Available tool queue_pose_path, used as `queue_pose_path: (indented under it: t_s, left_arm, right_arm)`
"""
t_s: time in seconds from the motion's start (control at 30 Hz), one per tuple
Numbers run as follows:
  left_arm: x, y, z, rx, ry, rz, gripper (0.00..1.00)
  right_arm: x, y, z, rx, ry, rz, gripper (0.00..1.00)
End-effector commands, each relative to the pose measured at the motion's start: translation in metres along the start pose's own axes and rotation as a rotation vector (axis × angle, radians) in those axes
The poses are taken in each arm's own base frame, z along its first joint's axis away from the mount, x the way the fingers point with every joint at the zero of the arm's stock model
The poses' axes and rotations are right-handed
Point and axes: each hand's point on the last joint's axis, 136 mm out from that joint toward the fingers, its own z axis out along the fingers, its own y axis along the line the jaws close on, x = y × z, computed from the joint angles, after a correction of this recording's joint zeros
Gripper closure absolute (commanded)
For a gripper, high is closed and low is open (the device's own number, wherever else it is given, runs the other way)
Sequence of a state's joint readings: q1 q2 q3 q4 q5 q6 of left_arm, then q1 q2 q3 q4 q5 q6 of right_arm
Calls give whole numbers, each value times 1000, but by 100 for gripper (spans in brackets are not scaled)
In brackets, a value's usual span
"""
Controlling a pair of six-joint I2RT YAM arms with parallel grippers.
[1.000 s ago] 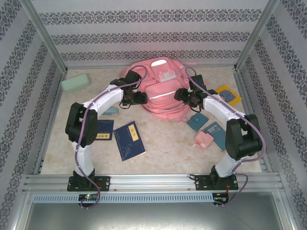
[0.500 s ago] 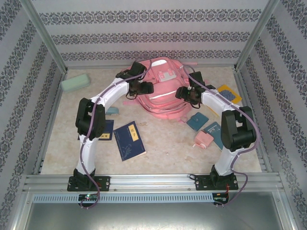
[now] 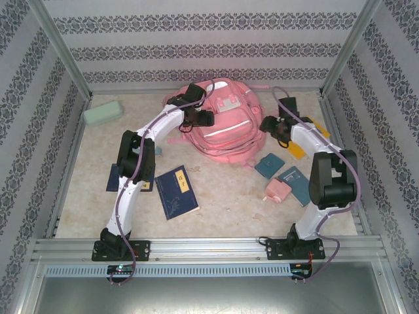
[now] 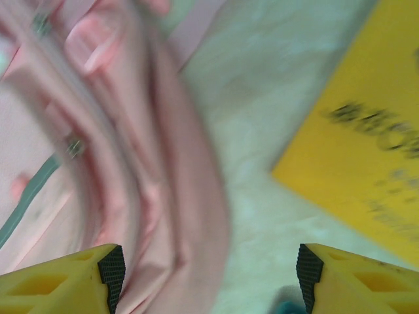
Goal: Pack books, pencil case, and school supplies into a backpack
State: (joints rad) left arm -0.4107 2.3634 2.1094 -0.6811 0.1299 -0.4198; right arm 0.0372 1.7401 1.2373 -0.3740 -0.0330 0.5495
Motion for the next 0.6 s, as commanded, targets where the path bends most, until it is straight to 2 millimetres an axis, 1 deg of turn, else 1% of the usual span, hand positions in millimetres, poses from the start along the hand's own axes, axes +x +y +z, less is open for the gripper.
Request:
queue_pose_path:
  t_s: [0.0, 0.1, 0.17, 0.23, 0.3, 0.37, 0.43, 0.57]
  left_arm:
    - [21, 32, 9, -124, 58, -52, 21]
    - [33, 45, 4, -168, 53, -106, 21]
    - [42, 52, 0, -189, 44, -140, 22]
    - [50, 60, -5, -212, 35, -171, 22]
    - [59, 63, -11, -211, 33, -195, 22]
    - [61, 60, -19, -186, 26, -209, 21]
    - [58, 54, -29, -163, 10, -210, 19]
    - [39, 30, -49, -85, -32, -190, 17]
  right_arm:
    - [-18, -28, -5, 56, -50, 33, 29]
    - [-29, -48, 7, 96, -36, 67, 29]
    - [-34, -57, 17, 105, -21, 90, 29]
    - [-41, -63, 25, 103, 0, 118, 30]
    - [-49, -66, 33, 80, 22, 143, 31]
    - [-52, -64, 44, 59, 62, 154, 33]
    - [-48, -62, 53, 54, 103, 157, 34]
    - [-26, -54, 68, 25, 166, 160, 35]
